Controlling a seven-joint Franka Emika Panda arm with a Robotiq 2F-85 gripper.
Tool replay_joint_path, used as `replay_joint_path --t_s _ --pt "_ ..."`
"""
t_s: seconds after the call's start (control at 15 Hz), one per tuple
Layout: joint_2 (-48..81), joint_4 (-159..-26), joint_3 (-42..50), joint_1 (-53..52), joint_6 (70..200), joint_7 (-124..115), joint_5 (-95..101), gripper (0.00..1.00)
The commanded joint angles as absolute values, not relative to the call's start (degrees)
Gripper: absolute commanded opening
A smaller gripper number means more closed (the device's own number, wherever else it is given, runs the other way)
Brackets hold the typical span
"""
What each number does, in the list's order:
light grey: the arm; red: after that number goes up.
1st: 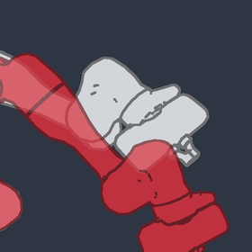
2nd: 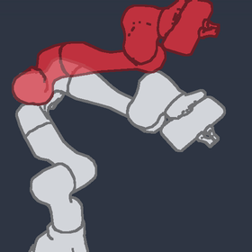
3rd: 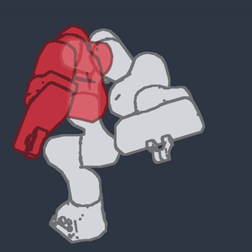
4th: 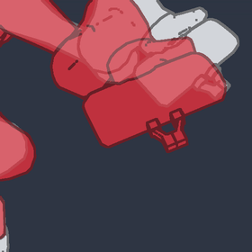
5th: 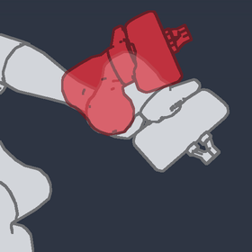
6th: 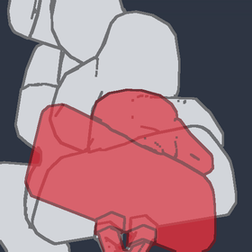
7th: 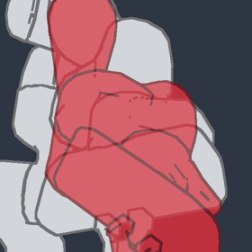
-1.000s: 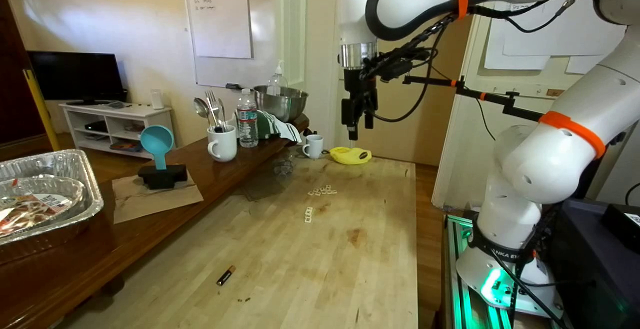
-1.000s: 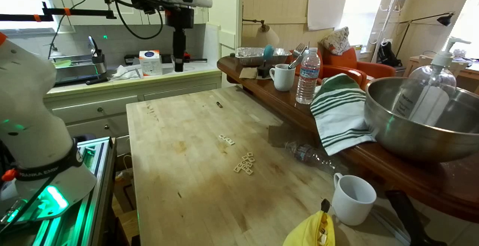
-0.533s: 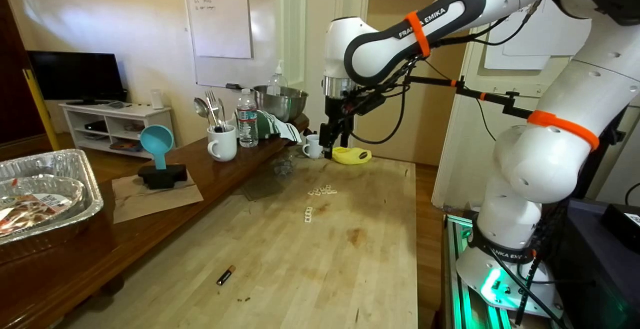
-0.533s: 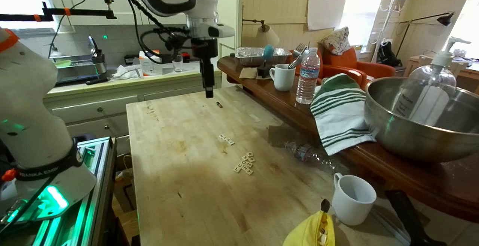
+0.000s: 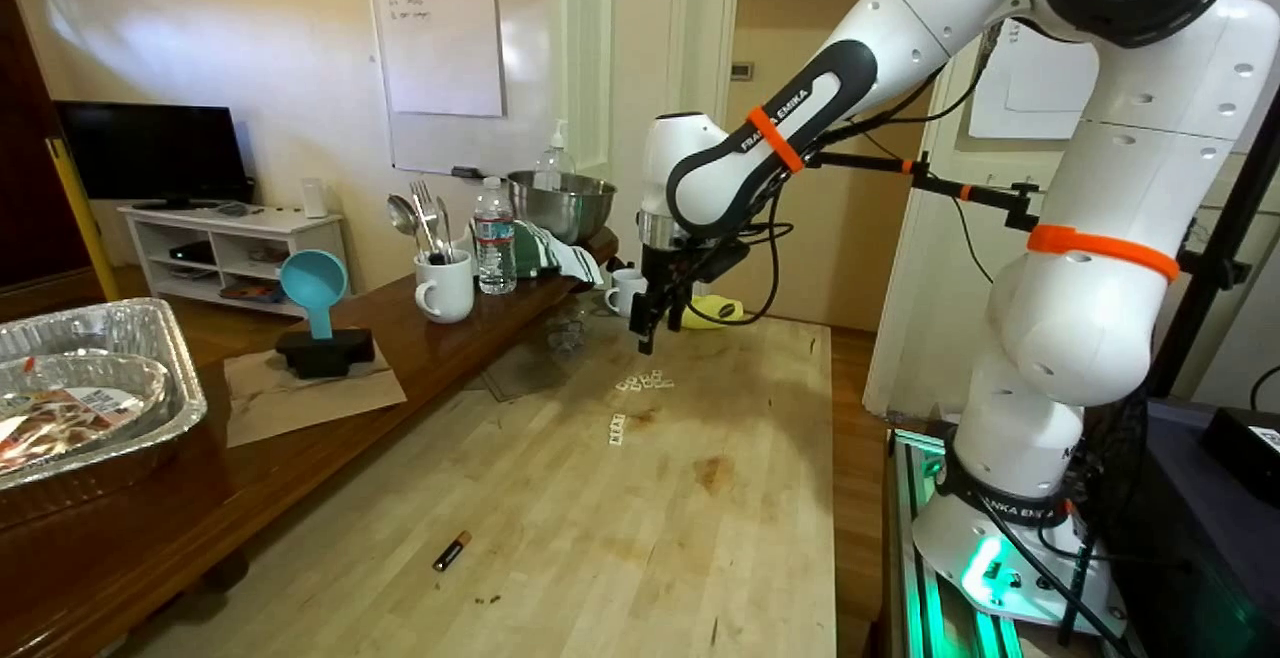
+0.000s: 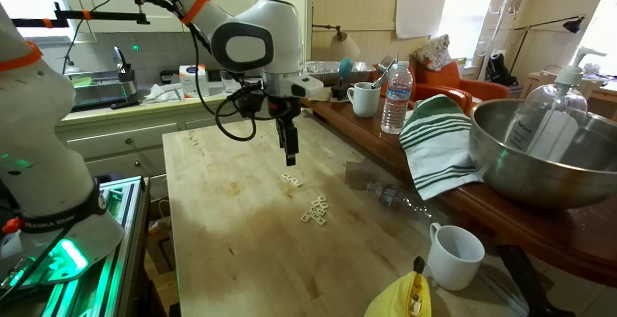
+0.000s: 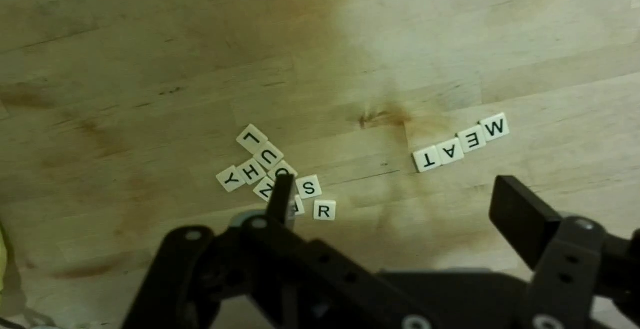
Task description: Move one letter to the left
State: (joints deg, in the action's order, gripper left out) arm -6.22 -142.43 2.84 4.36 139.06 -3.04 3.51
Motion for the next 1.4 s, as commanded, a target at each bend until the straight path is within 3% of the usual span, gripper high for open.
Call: replay_joint_path --t_s 0.0,0.33,0.87,1.27,1.33 --pt "-5.6 -142.2 3.1 4.3 139.1 -3.0 3.5 1.00" --pt "-5.5 -141.6 3.0 4.3 139.1 -3.1 3.5 1.00" --pt "-0.5 -141.1 6.2 4.4 142.0 27.6 -10.3 1.00" --pt "4.8 -140.2 6.0 5.7 153.5 37.2 -15.7 1.00" --pt "2.1 -141.5 5.8 5.8 150.5 33.8 -12.7 1.00"
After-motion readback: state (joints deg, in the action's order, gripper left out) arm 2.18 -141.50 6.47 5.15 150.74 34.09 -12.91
